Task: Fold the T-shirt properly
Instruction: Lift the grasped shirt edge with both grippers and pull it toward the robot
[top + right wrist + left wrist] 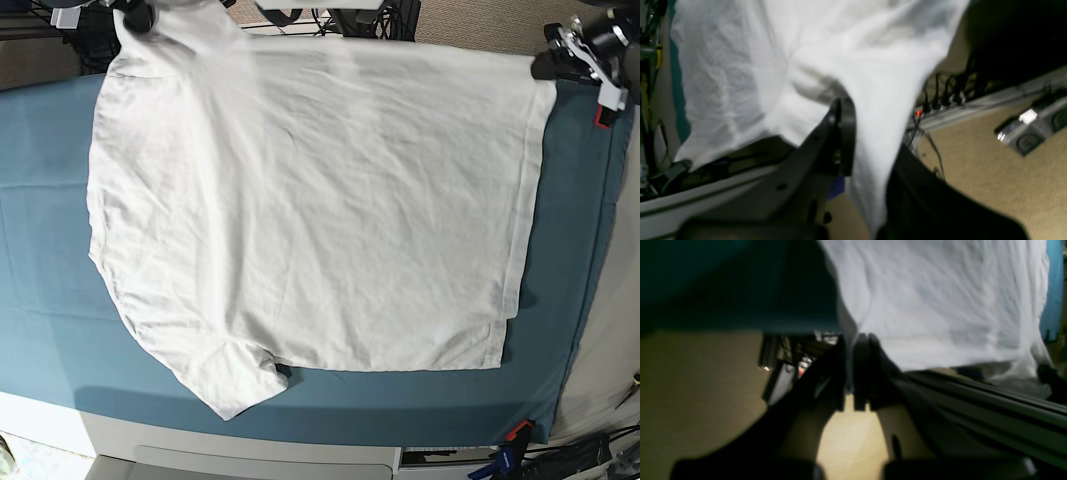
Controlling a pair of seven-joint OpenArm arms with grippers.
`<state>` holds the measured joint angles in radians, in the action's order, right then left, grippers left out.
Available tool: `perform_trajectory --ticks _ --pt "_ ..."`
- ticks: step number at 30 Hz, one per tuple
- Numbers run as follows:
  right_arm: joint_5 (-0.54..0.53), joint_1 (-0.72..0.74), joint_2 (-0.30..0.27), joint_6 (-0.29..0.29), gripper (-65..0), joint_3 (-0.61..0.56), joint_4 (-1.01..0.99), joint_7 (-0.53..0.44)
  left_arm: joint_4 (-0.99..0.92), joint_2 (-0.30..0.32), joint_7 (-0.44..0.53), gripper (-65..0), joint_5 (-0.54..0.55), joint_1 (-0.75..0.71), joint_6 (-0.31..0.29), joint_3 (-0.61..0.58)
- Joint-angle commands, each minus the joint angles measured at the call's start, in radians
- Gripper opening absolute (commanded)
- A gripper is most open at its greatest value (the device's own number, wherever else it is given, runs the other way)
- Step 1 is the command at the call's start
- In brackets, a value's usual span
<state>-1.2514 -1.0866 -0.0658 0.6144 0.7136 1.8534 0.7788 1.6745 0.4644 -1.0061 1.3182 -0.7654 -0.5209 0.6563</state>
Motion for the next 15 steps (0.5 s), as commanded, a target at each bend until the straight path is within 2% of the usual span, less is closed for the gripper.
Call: perform_trajectory --ticks 1,4,12,15 --pt "-0.026 -0.025 -0.009 0.003 -65.0 0.015 0.012 -0.011 0.02 0.003 0.009 -65.0 0.022 -0.015 -0.005 0.012" --pt "-0.036 -0.031 -0.009 0.004 -65.0 0.015 0.012 0.015 0.029 -0.022 0.007 -65.0 0.022 -0.031 -0.005 0.012" --pt "-0.07 -0.083 0.024 0.003 -65.0 0.015 0.012 0.053 0.031 -0.024 -0.005 -65.0 0.022 -0.074 -0.005 0.012" --pt "-0.072 -0.103 0.024 0.004 -65.0 0.015 0.012 0.058 0.032 -0.024 -0.008 -65.0 0.022 -0.087 -0.031 0.012"
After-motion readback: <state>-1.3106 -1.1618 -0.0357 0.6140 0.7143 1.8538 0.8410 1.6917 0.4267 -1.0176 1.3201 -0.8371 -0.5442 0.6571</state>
